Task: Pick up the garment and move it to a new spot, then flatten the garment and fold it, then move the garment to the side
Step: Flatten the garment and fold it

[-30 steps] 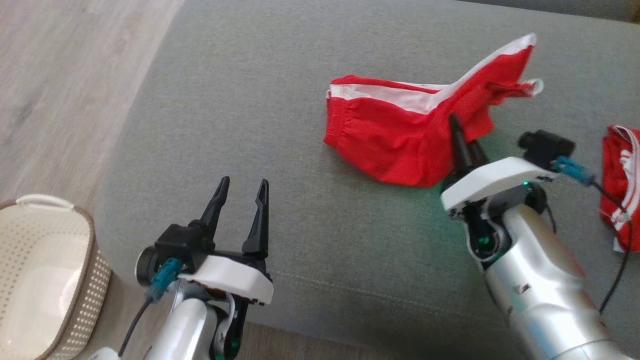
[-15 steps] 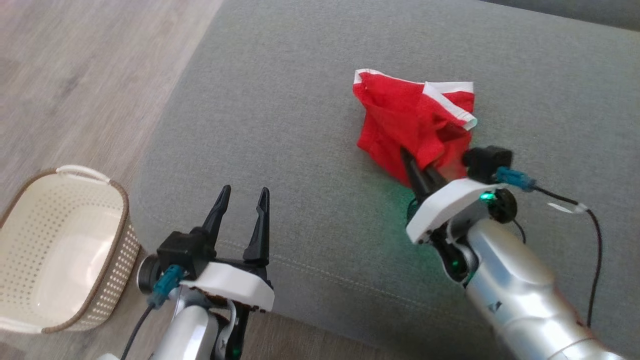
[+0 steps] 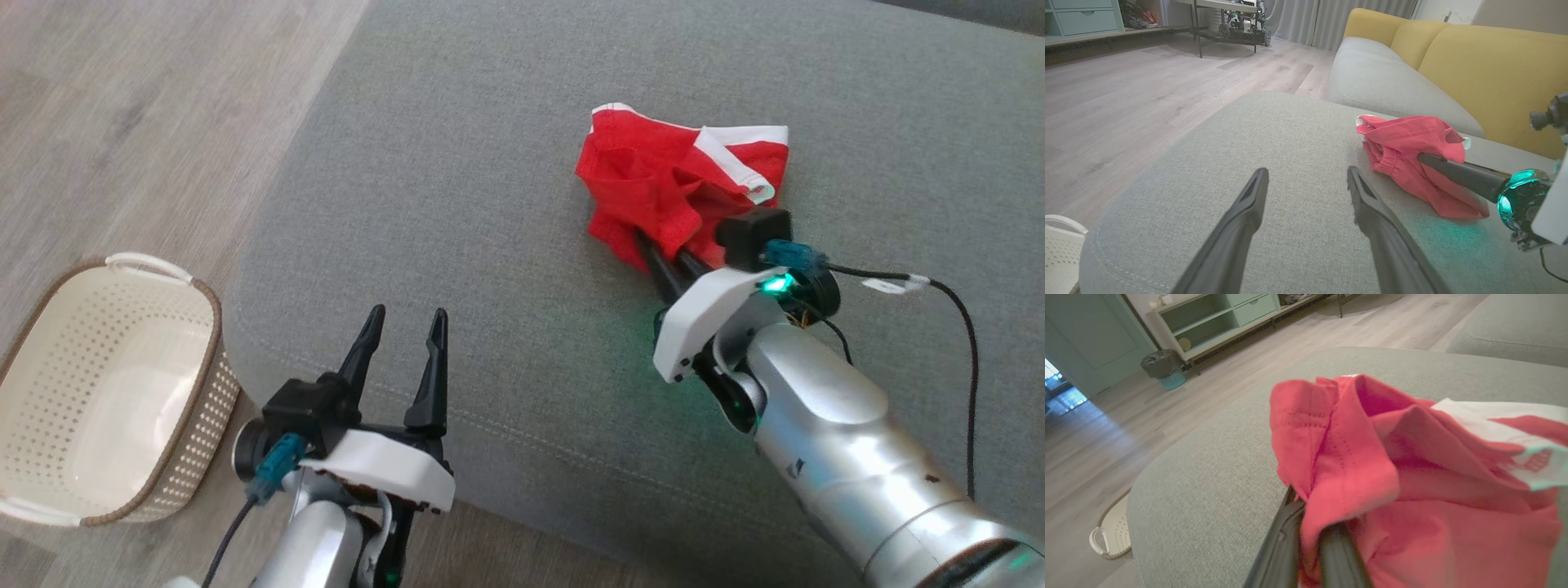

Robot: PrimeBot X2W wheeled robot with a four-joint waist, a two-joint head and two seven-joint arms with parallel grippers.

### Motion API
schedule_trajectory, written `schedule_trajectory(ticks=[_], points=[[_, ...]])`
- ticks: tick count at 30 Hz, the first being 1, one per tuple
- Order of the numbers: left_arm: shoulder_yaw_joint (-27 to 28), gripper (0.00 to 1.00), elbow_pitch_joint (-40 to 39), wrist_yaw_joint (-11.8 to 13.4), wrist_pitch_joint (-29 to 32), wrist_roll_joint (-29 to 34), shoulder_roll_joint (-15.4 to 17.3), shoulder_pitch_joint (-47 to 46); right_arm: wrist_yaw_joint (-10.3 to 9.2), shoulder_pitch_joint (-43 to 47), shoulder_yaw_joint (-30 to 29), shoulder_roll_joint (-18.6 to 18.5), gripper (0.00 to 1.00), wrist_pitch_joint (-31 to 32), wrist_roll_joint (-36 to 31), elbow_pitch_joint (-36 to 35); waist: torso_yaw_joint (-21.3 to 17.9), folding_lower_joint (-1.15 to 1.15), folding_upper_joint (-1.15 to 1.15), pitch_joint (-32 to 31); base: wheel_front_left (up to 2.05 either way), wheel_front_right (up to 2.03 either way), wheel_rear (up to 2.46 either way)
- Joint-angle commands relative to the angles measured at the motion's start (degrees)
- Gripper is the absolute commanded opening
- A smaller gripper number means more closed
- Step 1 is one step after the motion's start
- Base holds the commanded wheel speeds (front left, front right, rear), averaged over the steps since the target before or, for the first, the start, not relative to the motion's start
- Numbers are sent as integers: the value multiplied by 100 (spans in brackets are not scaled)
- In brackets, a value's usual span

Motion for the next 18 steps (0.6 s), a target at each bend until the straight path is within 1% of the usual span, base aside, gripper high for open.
schedule_trajectory(ticks=[1,8,13,18], points=[[150,100,-205,50,-30,-43,35,-143,1,-183,141,109,100,-69,-96,-121,12,0,0,17,0,0,0],[97,100,-211,72,-30,-92,35,-190,1,-423,646,109,100,-78,-649,-35,63,0,0,89,0,0,0],[54,100,-199,86,-30,-123,35,-212,1,-556,925,109,100,-79,-985,234,103,0,0,125,0,0,0],[34,100,-185,88,-30,-140,34,-222,1,-667,1003,109,100,-79,-986,427,143,0,0,130,0,0,0]])
